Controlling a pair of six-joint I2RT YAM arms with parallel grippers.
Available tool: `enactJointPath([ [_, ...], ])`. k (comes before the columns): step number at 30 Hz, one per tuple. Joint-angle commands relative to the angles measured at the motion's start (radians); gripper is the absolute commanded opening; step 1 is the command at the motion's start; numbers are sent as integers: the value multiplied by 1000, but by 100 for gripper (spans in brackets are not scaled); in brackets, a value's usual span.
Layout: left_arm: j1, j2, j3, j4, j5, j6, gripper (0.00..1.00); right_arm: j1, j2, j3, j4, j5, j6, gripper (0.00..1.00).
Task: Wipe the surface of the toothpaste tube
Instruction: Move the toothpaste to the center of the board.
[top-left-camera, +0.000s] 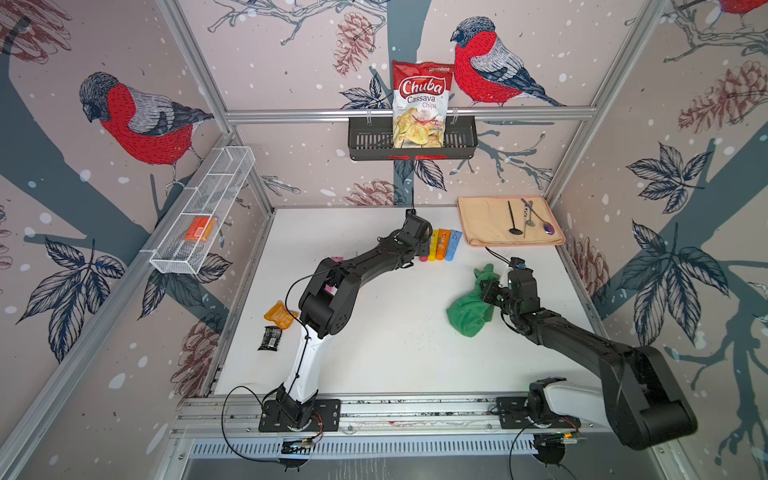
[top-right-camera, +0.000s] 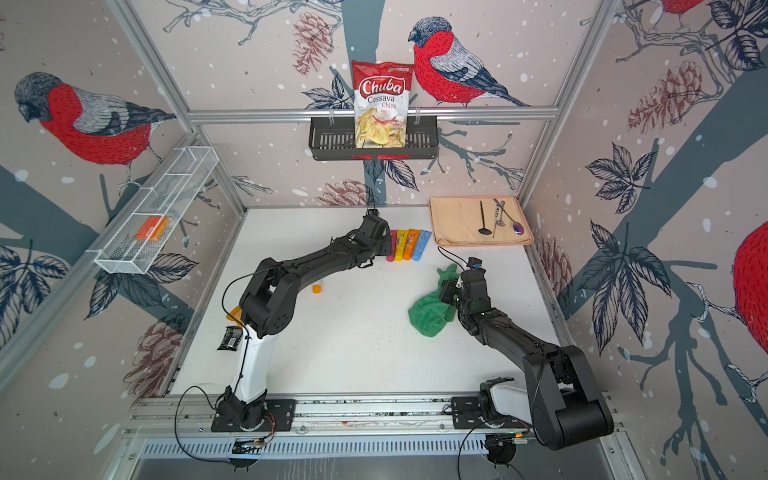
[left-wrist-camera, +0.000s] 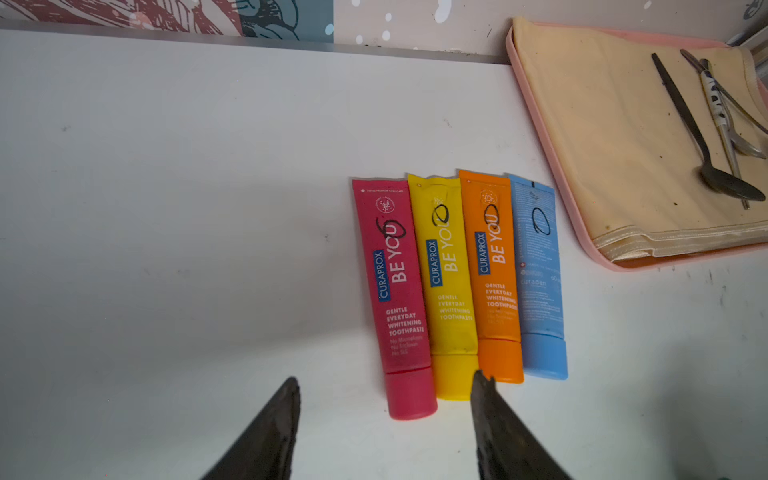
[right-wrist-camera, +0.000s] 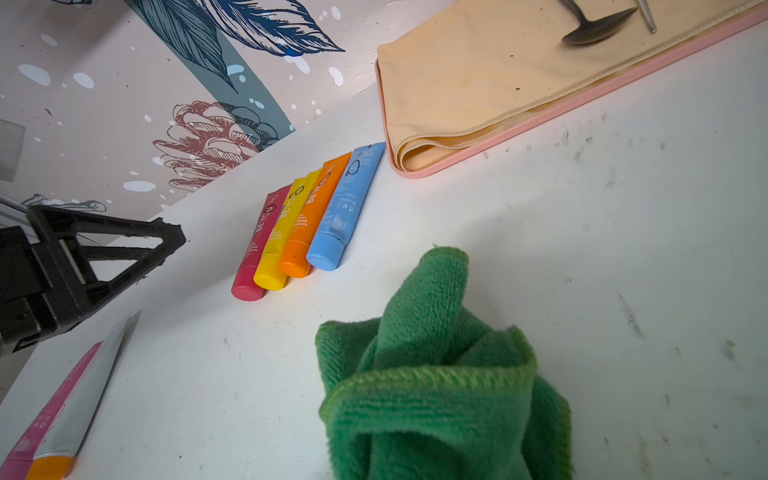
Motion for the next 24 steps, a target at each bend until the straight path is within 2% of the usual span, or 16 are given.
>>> enactJointPath([
  [1,-7,33,37,-16,-10,10,63,1,2,11,40,-10,-3,12],
  [18,-7,195,154,-35,-24,35,63,17,53,34,25,-9,-10,12],
  [24,-6,200,149,-55,-48,35,48,17,54,34,25,-9,-11,12],
])
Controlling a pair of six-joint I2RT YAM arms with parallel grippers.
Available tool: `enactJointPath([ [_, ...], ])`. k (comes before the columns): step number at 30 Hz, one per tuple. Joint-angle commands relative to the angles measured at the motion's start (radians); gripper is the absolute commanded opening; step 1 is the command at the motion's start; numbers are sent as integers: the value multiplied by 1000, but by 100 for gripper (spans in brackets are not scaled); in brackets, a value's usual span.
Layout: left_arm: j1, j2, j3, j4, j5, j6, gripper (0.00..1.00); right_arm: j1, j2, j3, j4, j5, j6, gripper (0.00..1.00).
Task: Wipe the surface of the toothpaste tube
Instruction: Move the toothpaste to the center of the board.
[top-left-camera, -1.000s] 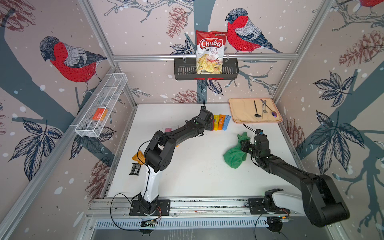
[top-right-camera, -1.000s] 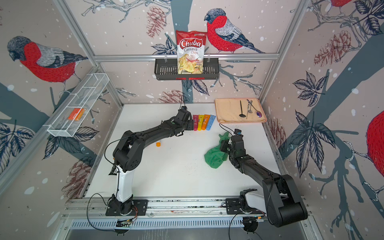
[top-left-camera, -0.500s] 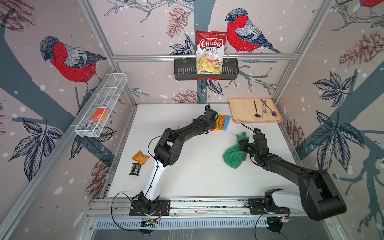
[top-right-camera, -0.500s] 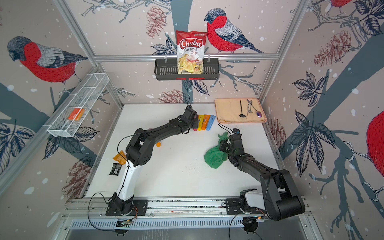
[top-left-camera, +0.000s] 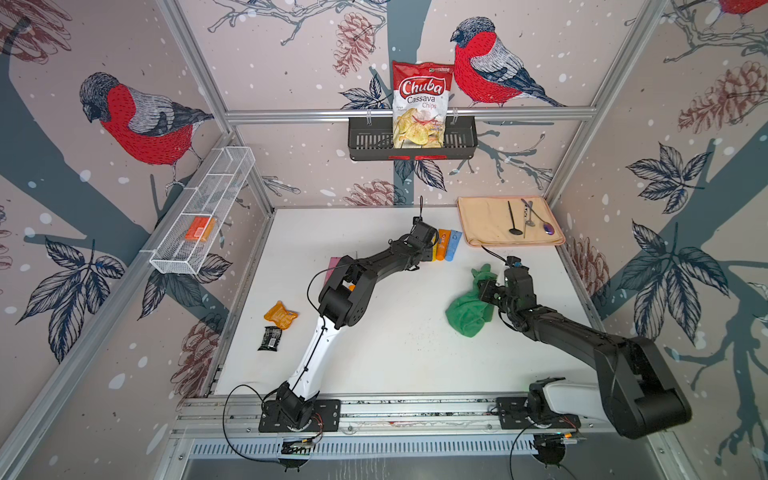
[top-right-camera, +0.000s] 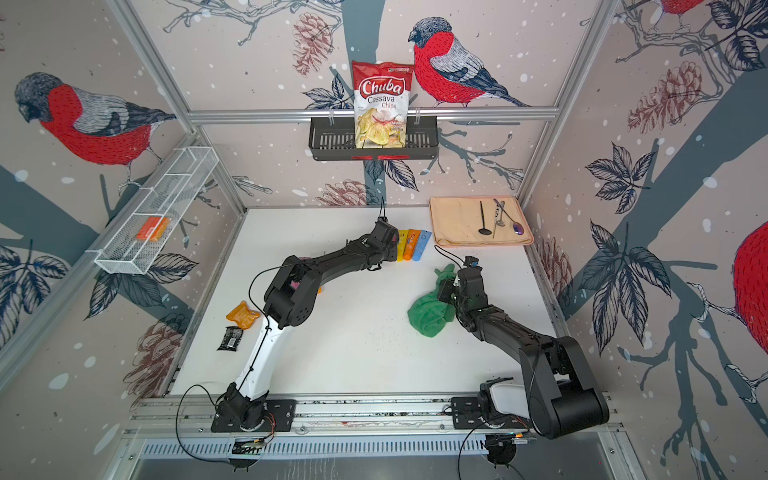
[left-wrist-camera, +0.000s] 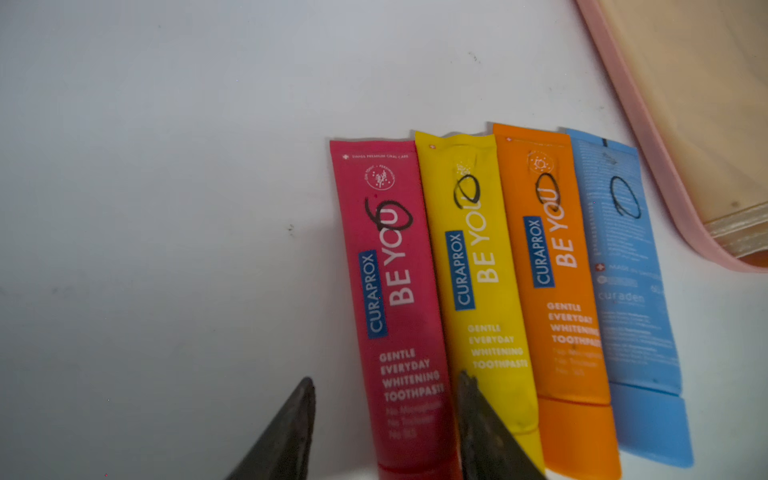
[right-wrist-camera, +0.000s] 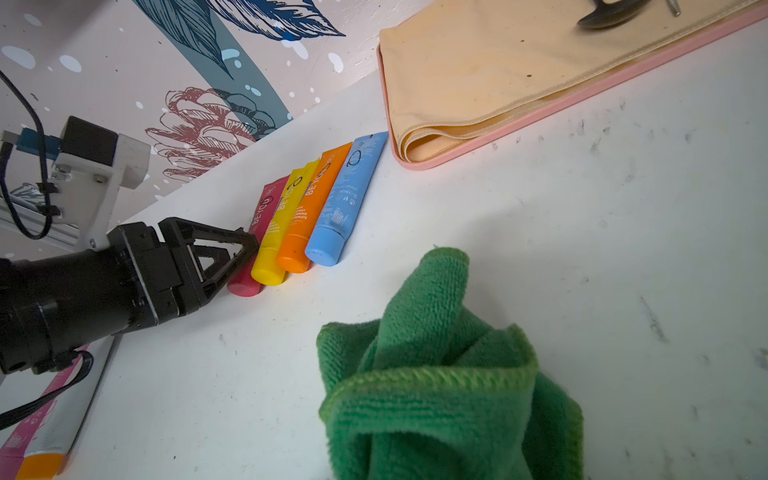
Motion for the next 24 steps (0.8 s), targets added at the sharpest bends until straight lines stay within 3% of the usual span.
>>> enactJointPath([
  [1,-2,7,3,-29,-31,20,47,1,2,8,26,-6,-7,12],
  [15,-2,14,-9,-77,-70,53,51,3,1,9,26,-8,-10,12],
  [24,-2,-12,-47,-81,-115,61,32,3,9,12,24,-13,-10,12],
])
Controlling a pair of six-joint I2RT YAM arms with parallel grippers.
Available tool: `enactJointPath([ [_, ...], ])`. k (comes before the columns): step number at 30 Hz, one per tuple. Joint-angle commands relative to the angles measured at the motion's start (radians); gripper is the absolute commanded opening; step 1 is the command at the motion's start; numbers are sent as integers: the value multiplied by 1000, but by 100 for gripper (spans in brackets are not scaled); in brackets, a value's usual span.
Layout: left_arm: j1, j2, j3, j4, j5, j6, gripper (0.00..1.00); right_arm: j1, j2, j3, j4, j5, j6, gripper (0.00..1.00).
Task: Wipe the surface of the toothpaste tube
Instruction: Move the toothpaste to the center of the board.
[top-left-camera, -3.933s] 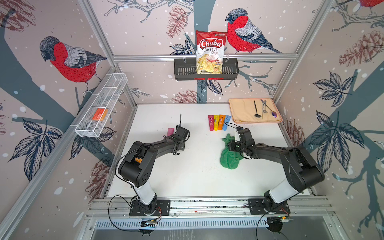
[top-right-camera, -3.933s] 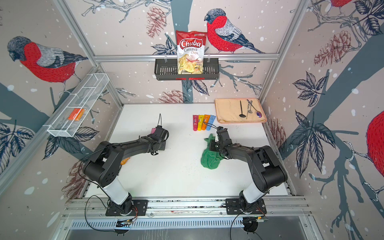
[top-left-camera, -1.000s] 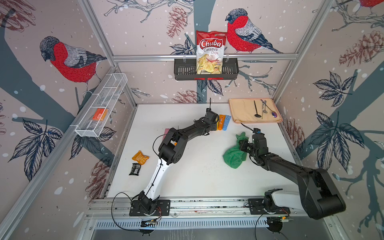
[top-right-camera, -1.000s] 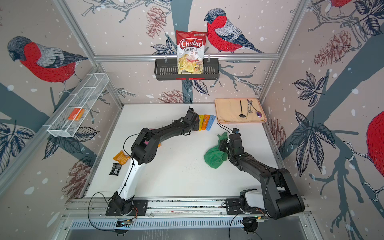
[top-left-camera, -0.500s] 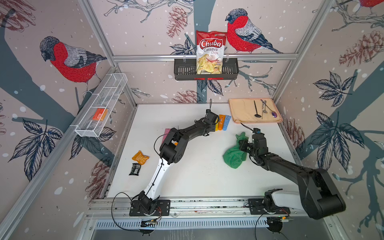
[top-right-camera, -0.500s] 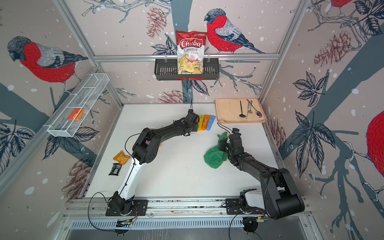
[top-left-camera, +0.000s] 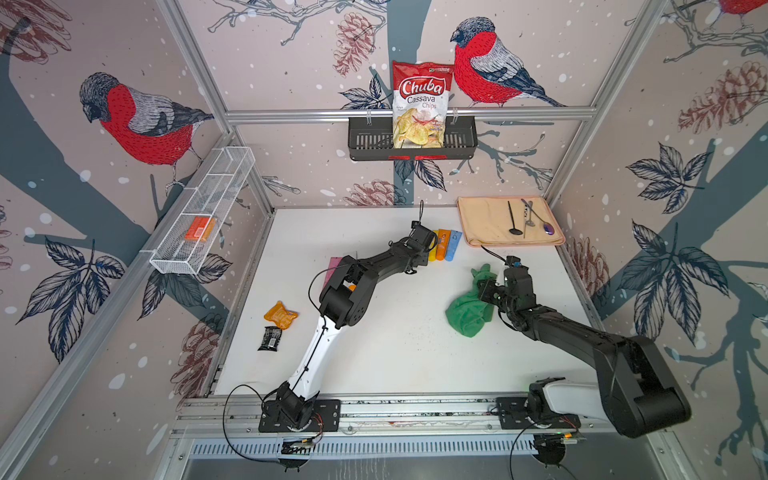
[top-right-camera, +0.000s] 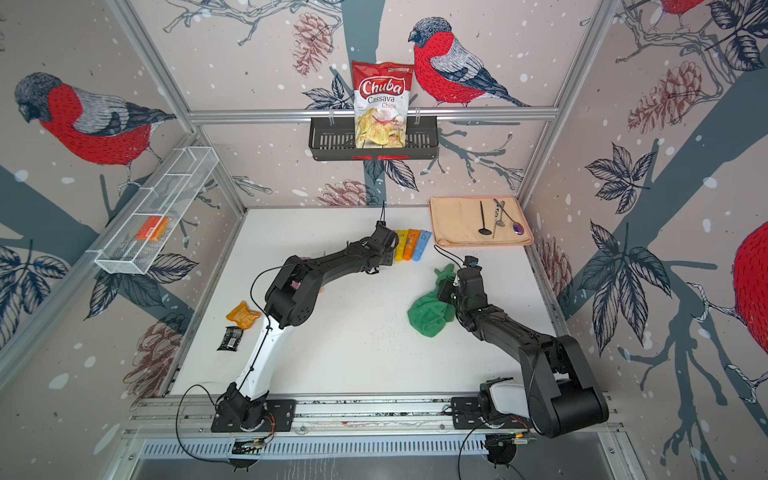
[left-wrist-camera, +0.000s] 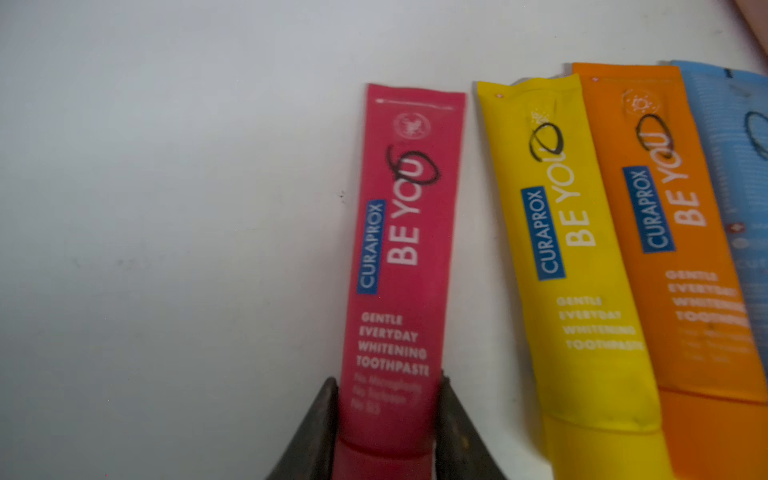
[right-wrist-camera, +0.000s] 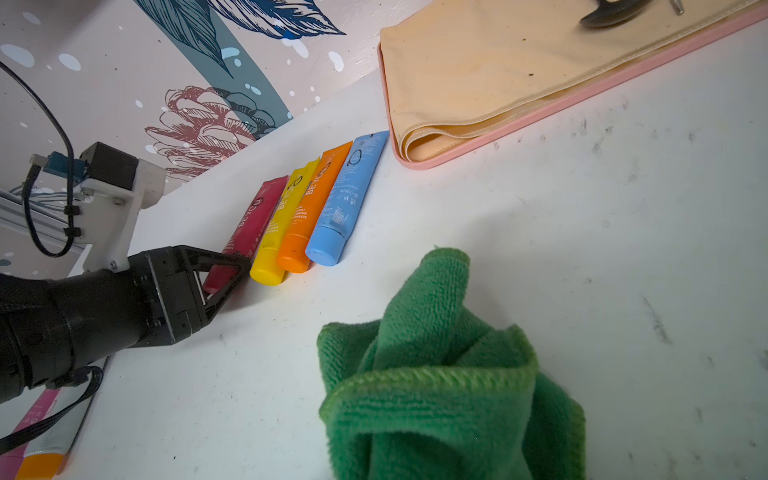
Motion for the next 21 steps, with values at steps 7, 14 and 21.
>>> enactJointPath([
  [7,5,-53,-77,-14,-45,15,29,2,-4,6,25,-11,-11,12],
  [14,-3,-183,-253,26,-6,28,26,2,-8,4,29,-13,-11,12],
  [21,-94,-449,-606,104,62,61,26,6,13,19,22,-24,-18,12],
])
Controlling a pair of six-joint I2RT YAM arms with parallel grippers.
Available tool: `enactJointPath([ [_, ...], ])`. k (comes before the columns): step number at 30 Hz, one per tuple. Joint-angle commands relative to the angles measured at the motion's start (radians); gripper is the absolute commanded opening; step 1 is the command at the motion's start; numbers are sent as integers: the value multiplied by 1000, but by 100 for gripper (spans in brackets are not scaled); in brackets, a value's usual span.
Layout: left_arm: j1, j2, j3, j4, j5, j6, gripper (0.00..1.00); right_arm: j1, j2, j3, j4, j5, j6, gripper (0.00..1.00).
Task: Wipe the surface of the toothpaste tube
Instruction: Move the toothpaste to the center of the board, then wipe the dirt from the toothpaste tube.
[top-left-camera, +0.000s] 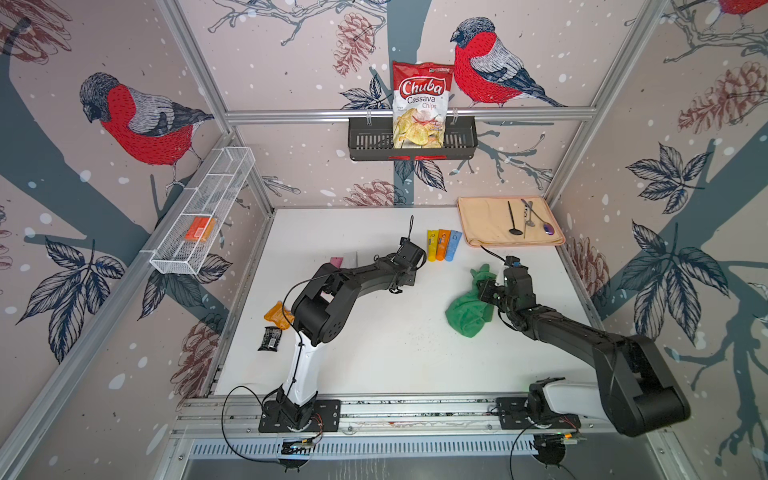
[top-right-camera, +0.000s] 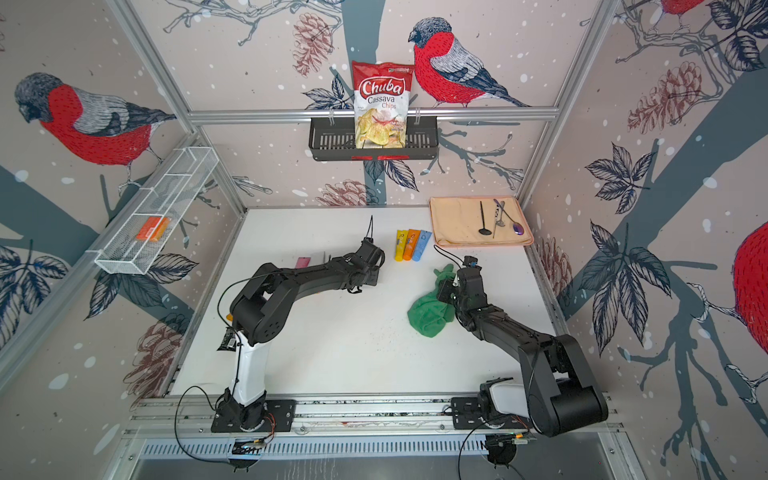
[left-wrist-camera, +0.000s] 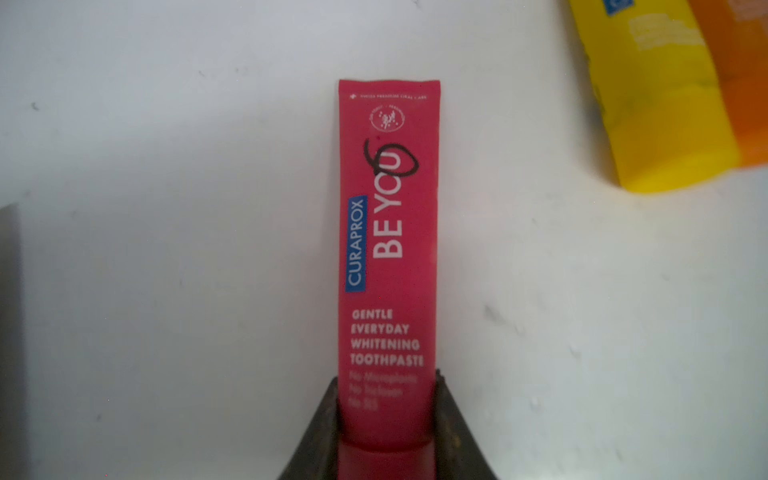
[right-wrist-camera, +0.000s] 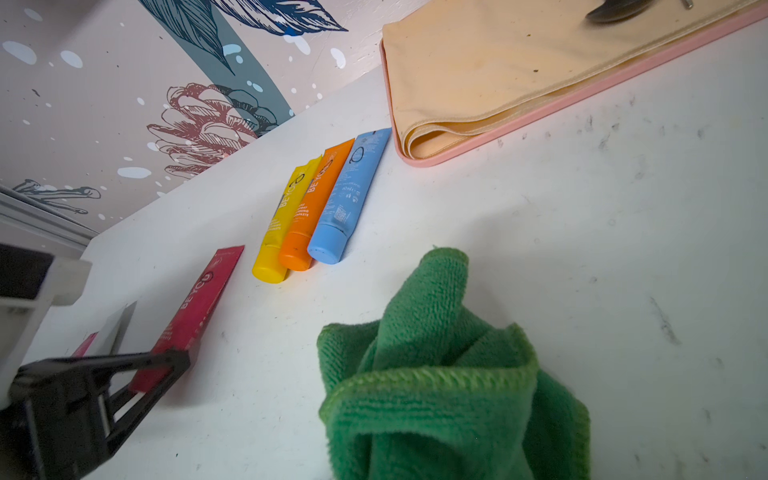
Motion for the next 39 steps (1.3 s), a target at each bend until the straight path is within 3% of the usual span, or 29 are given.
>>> enactJointPath([
  [1,-68,-111,-112,52,43,37,26,7,6,12,22,-12,-17,12],
  [9,-274,-232,-272,-70,-45,12,26,14,-3,13,19,-5,-21,12],
  [17,-425,-406,-447,-24,-89,-26,30,28,-1,21,10,3,-28,12],
  [23,-430,-565,-588,120,-12,13,48,61,-18,42,-23,14,-49,12],
  [27,-428,-551,-603,125,-5,18,68,112,-34,68,-69,29,-57,13],
  [30,-425,-546,-620,152,3,16,75,170,-31,122,-141,43,-68,13],
  [35,-390,-571,-655,164,47,10,78,268,-28,209,-257,69,-101,14],
  [39,-332,-630,-735,225,129,2,66,301,-15,230,-293,14,-111,14],
])
